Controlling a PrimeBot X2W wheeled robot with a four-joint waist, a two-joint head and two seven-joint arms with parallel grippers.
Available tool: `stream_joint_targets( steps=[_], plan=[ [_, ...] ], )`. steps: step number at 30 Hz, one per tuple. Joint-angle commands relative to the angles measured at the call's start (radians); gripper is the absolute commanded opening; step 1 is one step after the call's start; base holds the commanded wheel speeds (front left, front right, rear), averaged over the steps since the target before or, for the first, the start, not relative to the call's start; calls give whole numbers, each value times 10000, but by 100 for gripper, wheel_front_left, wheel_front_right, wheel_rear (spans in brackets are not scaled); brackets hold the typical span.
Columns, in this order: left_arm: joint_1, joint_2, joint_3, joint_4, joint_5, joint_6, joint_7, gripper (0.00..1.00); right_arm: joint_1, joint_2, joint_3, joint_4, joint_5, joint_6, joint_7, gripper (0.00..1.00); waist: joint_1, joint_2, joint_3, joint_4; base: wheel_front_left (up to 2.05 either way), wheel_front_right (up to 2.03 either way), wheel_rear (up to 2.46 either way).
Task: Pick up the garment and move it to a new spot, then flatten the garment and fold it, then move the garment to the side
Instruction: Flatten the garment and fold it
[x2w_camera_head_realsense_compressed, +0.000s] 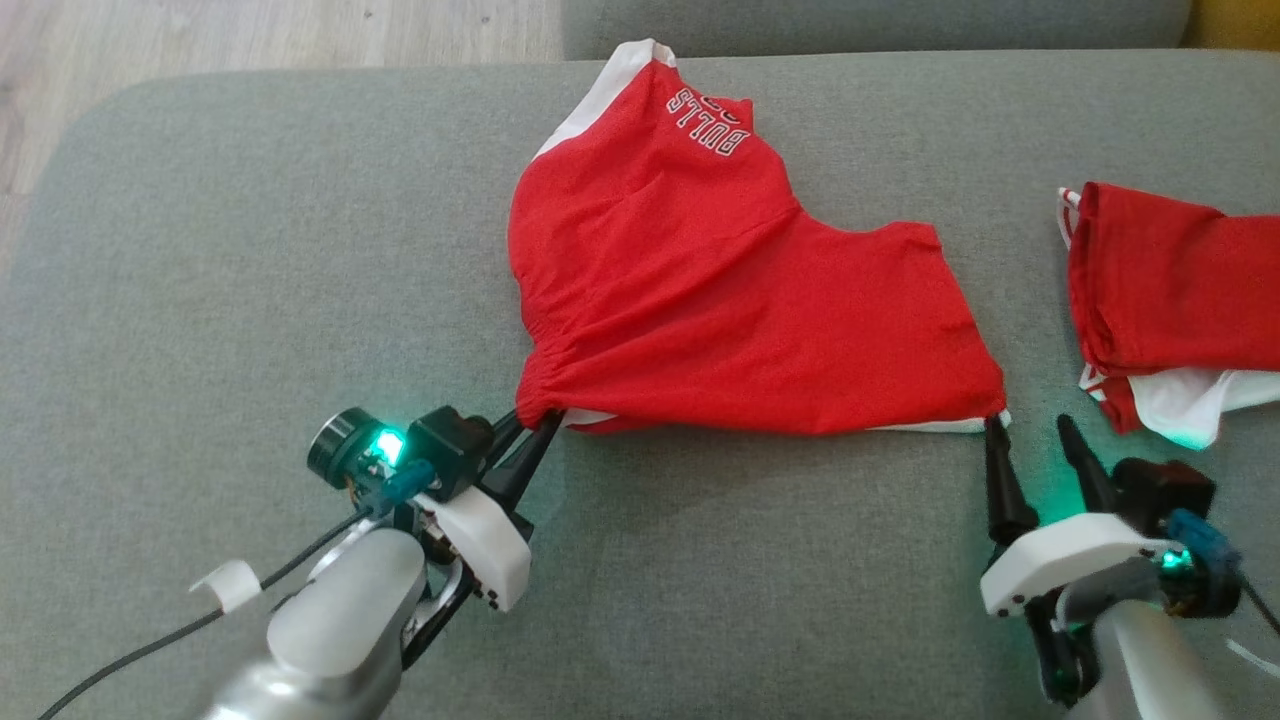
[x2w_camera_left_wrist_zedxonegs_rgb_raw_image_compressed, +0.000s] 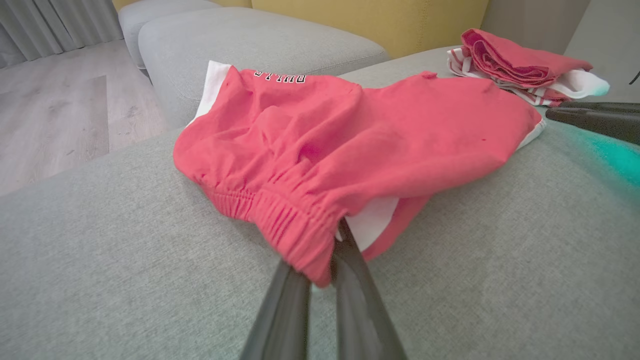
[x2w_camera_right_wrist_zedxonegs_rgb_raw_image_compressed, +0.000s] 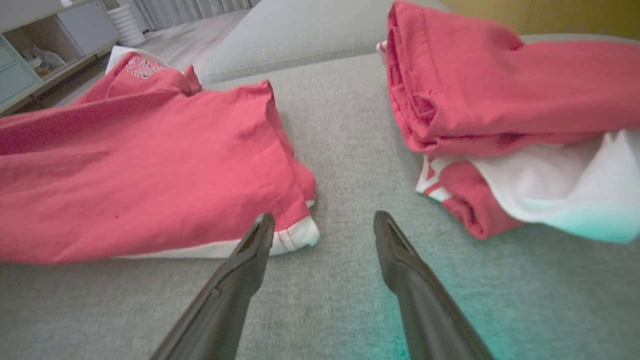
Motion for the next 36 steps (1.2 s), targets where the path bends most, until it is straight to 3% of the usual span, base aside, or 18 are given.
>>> stream_joint_targets(
  steps=[1, 18, 21, 29, 36],
  plan=[
    [-443, 303, 286, -272, -38, 67, -11, 0, -262, -60, 278, -187, -73, -7, -6, 100, 0, 0, 15, 13, 0, 0, 0],
    [-407, 416, 153, -715, -163, 249, 245, 0, -912, -60, 660, 548, -1540, -7, 291, 100, 0, 0, 196, 64, 0, 0, 0],
    [-401, 447, 124, -687, -188, 247, 257, 0, -985, -60, 699, 597, -1708, -7, 318, 0, 0, 0, 193, 68, 0, 0, 0],
    [-283, 567, -10, -452, -278, 271, 597, 0, -867, -60, 839, 285, -1952, -7, 172, 0, 0, 0, -113, -48, 0, 0, 0],
    [-582, 1116, -252, -617, -273, 157, 1127, 0, -886, -98, 1307, -1204, -1382, -7, 396, 0, 0, 0, -745, -187, 0, 0, 0]
  ],
)
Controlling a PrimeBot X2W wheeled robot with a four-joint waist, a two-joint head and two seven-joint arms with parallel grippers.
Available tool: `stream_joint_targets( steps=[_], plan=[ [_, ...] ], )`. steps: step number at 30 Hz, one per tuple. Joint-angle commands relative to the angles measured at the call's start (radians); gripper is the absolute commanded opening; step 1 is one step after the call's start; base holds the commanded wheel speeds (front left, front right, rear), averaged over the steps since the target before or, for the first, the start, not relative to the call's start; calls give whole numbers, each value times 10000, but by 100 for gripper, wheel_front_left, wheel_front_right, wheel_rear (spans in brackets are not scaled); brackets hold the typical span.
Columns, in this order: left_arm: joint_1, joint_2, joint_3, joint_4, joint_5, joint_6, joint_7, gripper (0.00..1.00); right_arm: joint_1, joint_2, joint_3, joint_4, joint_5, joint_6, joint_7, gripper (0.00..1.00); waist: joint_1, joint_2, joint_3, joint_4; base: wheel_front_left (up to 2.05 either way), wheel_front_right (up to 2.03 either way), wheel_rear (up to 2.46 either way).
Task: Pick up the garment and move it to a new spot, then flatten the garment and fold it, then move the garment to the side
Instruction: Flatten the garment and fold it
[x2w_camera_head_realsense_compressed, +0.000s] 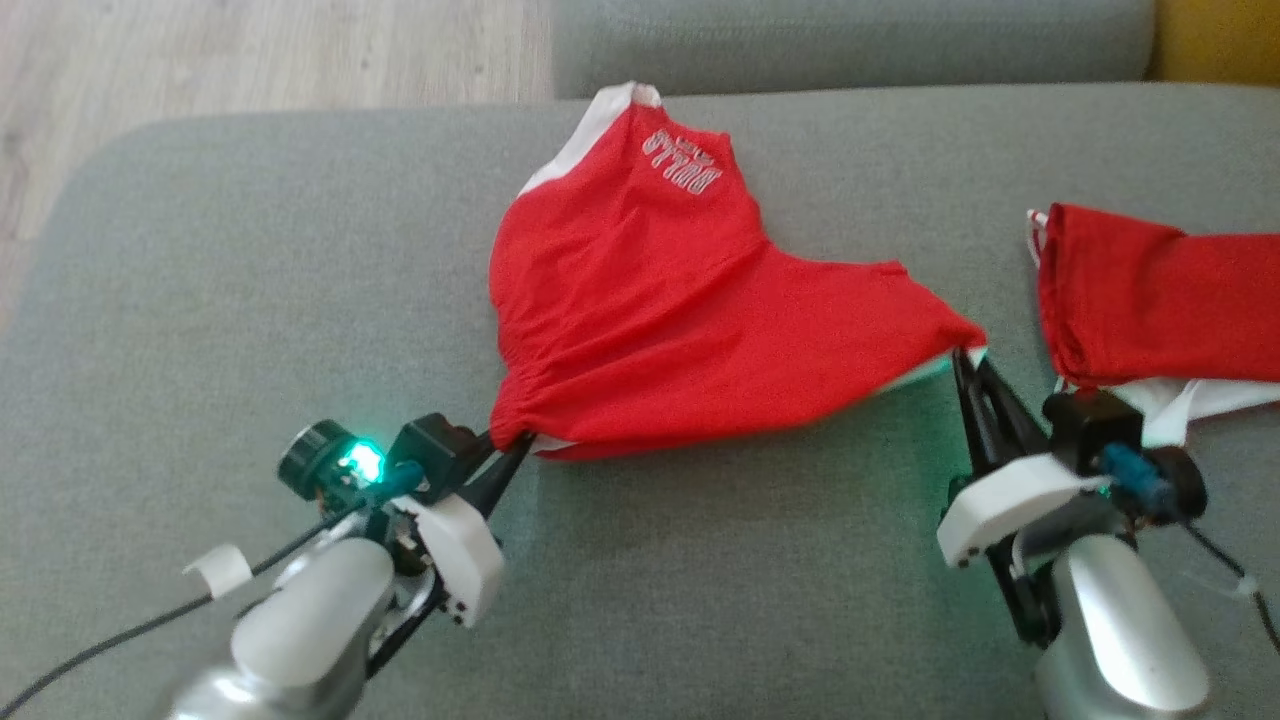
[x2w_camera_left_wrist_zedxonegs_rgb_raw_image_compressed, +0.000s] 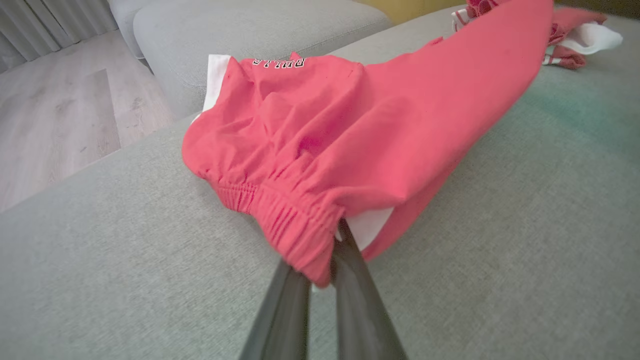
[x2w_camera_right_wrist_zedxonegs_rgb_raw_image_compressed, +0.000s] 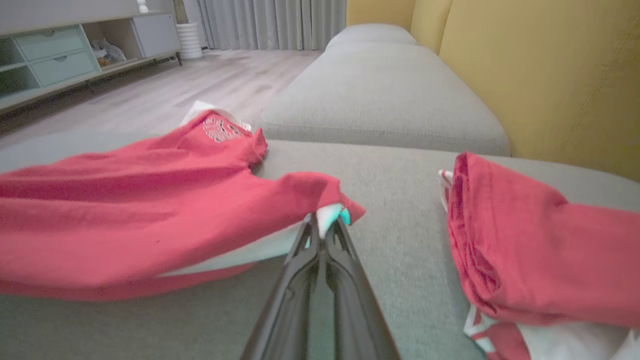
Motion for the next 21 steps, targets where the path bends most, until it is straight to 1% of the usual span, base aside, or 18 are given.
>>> stream_joint_targets(
  steps=[1, 4, 5, 8, 12, 15, 18, 21],
  plan=[
    [-726, 545, 214, -329, 10, -36, 173, 0, -244, -136, 325, -791, 206, -7, 119, 0, 0, 0, -244, -38, 0, 0, 0],
    [-1315, 986, 32, -559, 83, -99, 644, 0, -530, -355, 533, -1626, 541, -7, 415, 0, 0, 0, -522, -29, 0, 0, 0],
    [-1315, 986, 32, -559, 83, -99, 644, 0, -530, -355, 533, -1626, 541, -7, 415, 0, 0, 0, -522, -29, 0, 0, 0],
    [-2190, 1452, -61, -827, 6, -137, 1253, 0, -975, -559, 730, -2403, 918, -7, 793, 0, 0, 0, -785, 3, 0, 0, 0],
    [-3553, 2022, -500, -1198, -391, -153, 2170, 0, -1681, -803, 947, -3155, 1160, -7, 1180, 0, 0, 0, -1157, 43, 0, 0, 0],
    [-4617, 2315, -813, -1452, -979, -156, 2659, 0, -2190, -919, 977, -3551, 1113, -7, 1336, 0, 0, 0, -1339, 76, 0, 0, 0],
    [-5563, 2529, -1126, -1631, -1385, -157, 2937, 0, -2532, -1004, 885, -3888, 925, -7, 1412, 0, 0, 0, -1490, 115, 0, 0, 0],
    [-6207, 2615, -1178, -1867, -1702, -157, 2726, 0, -2567, -1005, 693, -4288, 707, -7, 1496, 0, 0, 0, -1583, 163, 0, 0, 0]
  ],
)
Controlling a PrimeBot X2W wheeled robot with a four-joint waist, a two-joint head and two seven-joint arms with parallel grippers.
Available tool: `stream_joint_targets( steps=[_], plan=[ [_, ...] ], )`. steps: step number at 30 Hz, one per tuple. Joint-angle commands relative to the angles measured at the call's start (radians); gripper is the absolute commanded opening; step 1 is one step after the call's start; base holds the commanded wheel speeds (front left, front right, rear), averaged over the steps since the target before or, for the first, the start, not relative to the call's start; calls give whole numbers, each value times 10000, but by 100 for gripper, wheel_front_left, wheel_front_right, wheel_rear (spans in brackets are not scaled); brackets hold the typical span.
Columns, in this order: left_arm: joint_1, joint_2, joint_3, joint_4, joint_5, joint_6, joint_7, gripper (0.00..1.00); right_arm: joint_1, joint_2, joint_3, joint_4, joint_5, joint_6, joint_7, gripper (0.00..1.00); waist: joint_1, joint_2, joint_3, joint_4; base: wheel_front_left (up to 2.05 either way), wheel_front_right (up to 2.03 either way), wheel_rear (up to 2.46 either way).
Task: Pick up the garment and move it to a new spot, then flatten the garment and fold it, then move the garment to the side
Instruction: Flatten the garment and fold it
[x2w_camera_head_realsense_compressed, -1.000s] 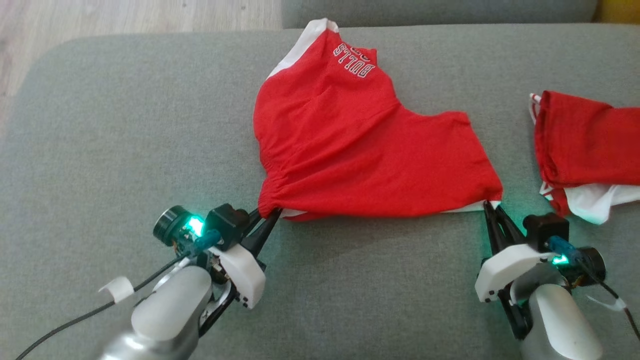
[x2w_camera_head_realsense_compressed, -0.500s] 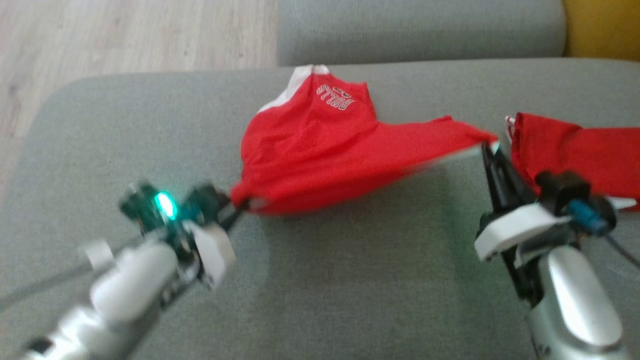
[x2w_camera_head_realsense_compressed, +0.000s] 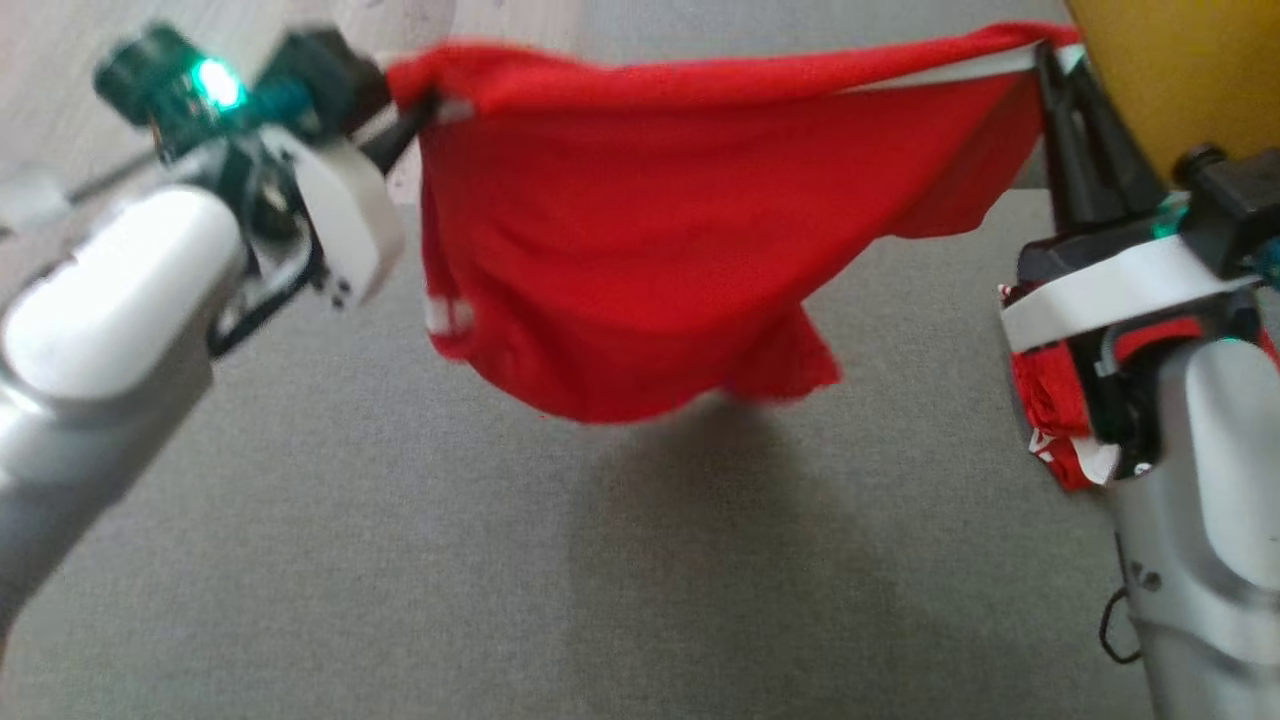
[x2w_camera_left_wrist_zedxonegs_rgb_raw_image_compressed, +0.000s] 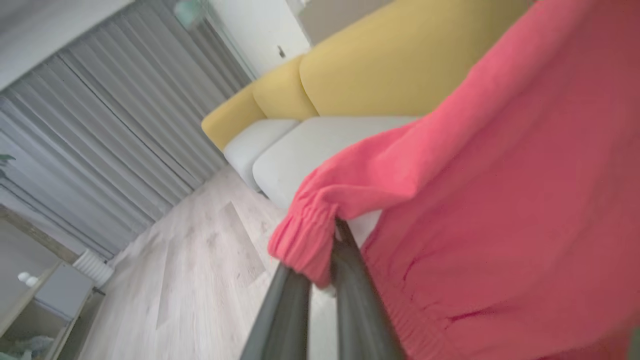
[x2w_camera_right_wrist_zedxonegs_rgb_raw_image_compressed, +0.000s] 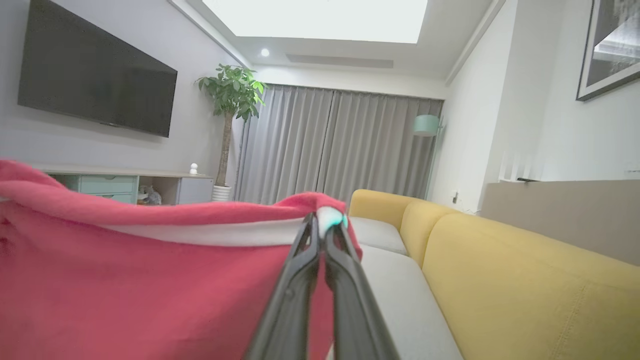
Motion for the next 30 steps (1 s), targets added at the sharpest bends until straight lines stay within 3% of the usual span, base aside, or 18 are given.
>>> stream_joint_targets(
  steps=[1, 8, 14, 18, 23, 28, 30],
  plan=[
    [-741, 401, 532, -200, -75, 19, -175, 0, -356, -23, 63, -477, -62, -7, 92, 0, 1, 0, -27, 31, 0, 0, 0],
    [-423, 583, 706, -838, -486, 166, -415, 0, 519, 96, -327, -1463, -695, -7, 775, 0, 1, 0, 94, 167, 0, 0, 0],
    [-194, 847, 862, -1122, -829, 367, -246, 0, 97, -191, -410, -1354, -656, -7, 1345, 0, 1, 0, 745, 133, 0, 0, 0],
    [-743, 856, 1105, -833, -880, 391, -145, 0, -1368, -602, -179, -592, -358, -7, 1666, 0, 1, 0, 1811, 39, 0, 0, 0],
    [-2243, 568, 1458, 314, -659, 276, -409, 0, -4270, -1075, 467, 1242, -224, -7, 1504, 0, 1, 0, 3408, -158, 0, 0, 0],
    [-4073, 92, 1859, 1988, -11, 369, -1547, 0, -7217, -880, 501, 3528, -521, -7, 538, 0, 1, 0, 4622, -405, 0, 0, 0],
    [-4379, -29, 1936, 2297, 108, 454, -1839, 0, -7686, -800, 393, 3939, -668, -7, 263, 0, 1, 0, 4808, -447, 0, 0, 0]
  ],
)
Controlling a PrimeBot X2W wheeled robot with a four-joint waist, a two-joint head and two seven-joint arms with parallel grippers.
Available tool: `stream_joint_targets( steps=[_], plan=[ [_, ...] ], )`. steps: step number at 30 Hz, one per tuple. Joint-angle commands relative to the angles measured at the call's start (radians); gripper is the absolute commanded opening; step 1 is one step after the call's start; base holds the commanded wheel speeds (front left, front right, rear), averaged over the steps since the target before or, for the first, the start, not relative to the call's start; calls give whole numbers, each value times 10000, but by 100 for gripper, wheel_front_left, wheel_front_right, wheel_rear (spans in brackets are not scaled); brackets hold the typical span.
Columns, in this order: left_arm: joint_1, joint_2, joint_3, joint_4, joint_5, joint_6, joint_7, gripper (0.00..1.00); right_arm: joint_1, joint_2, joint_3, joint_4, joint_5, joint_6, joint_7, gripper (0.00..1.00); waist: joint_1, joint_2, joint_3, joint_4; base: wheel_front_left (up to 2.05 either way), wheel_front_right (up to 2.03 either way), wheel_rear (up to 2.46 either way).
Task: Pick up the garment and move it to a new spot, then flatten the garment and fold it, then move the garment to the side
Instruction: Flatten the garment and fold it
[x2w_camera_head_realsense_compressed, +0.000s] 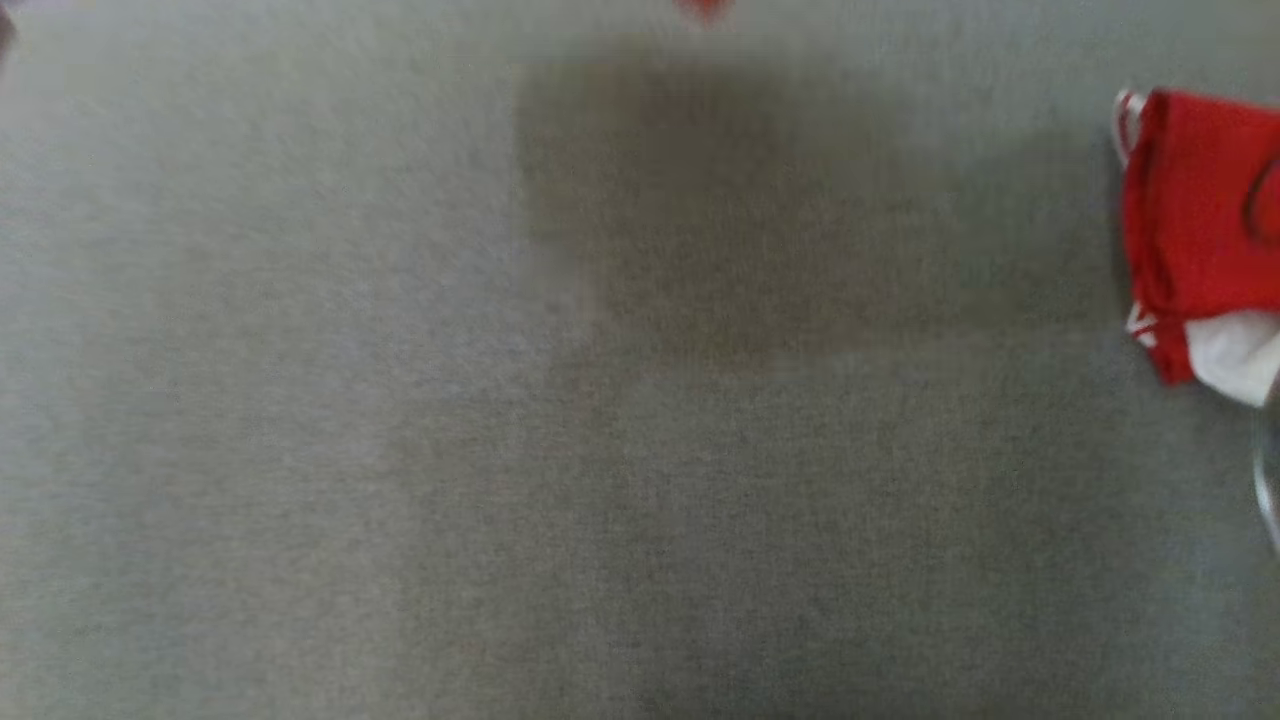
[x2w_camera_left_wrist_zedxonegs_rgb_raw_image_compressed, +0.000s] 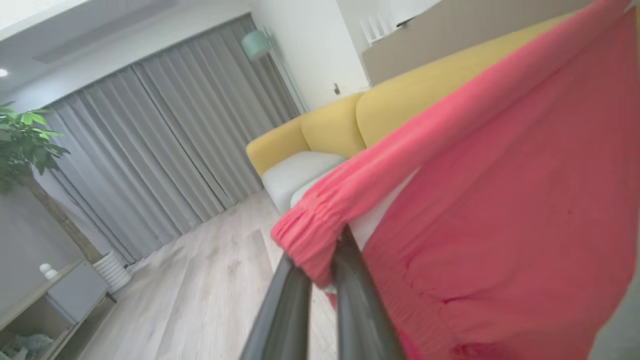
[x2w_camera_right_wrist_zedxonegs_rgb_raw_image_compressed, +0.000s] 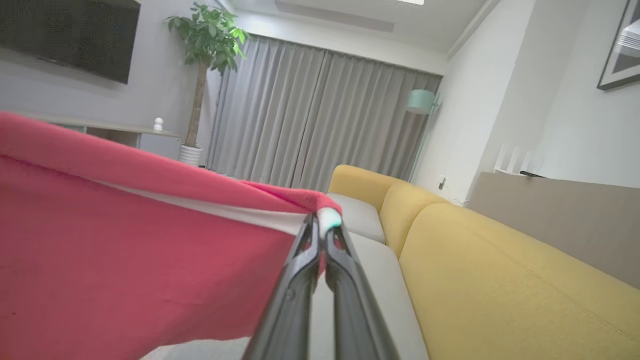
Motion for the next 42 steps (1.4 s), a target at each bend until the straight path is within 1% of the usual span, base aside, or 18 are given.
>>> stream_joint_targets(
  steps=[1, 4, 5, 9, 13, 16, 19, 24, 28, 32, 36, 40, 41, 42],
  plan=[
    [-711, 352, 553, 282, 155, 276, -322, 0, -516, 128, -355, 105, -187, -9, -327, 0, -5, 0, 996, -306, 0, 0, 0],
    [-1183, -101, 655, 1083, 375, 489, -1237, 0, -1203, 452, -825, 1171, -590, -9, -1062, 0, -5, 0, 1291, -370, 0, 0, 0],
    [-1239, -268, 632, 1324, 416, 478, -1478, 0, -1292, 530, -874, 1514, -726, -9, -1225, 0, -5, 0, 1371, -378, 0, 0, 0],
    [-878, -872, 336, 2177, 434, 186, -2125, 0, -1057, 637, -679, 2824, -1138, -9, -1649, 0, -5, 0, 1462, -363, 0, 0, 0],
    [41, -1280, -286, 2680, 539, -115, -2449, 0, -378, 542, -315, 4022, -1257, -9, -1711, 0, -5, 0, 1346, -325, 0, 0, 0],
    [897, -1438, -934, 2862, 628, -232, -2550, 0, 202, 380, 145, 4804, -1170, -9, -1628, 0, -5, 0, 1092, -304, 0, 0, 0],
    [1786, -1510, -1494, 2819, 443, -266, -2596, 0, 739, 181, 755, 5441, -872, -9, -1554, 0, -5, 0, 729, -286, 0, 0, 0],
    [2995, -1218, -2451, 2257, -18, -272, -2633, 0, 1568, -120, 1984, 6136, 150, -9, -1302, 0, -5, 0, -18, -290, 0, 0, 0],
    [3833, -1053, -2849, 1874, -299, -274, -2609, 0, 2305, -507, 3102, 6172, 1206, -9, -985, 0, -5, 0, -646, -265, 0, 0, 0],
    [4623, -1001, -2985, 1594, -438, -257, -2605, 0, 3094, -1091, 4223, 5653, 2365, -9, -521, 0, -5, 0, -1270, -263, 0, 0, 0],
    [5448, -1047, -3082, 1170, -513, -53, -2584, 0, 3969, -1944, 5296, 4712, 3561, -9, 164, 0, -5, 0, -1906, -251, 0, 0, 0],
    [6277, -1012, -3168, 517, -592, 217, -2430, 0, 4794, -2904, 5984, 3451, 4668, -9, 824, 0, -5, 0, -2499, -273, 0, 0, 0],
    [6675, -946, -3199, 81, -628, 402, -2345, 0, 5242, -3376, 6189, 2792, 5143, -9, 1131, 0, -5, 0, -2797, -282, 0, 0, 0],
    [6675, -946, -3199, 81, -628, 402, -2345, 0, 5242, -3376, 6189, 2792, 5143, -9, 1131, 0, -5, 0, -2797, -282, 0, 0, 0]
  ],
)
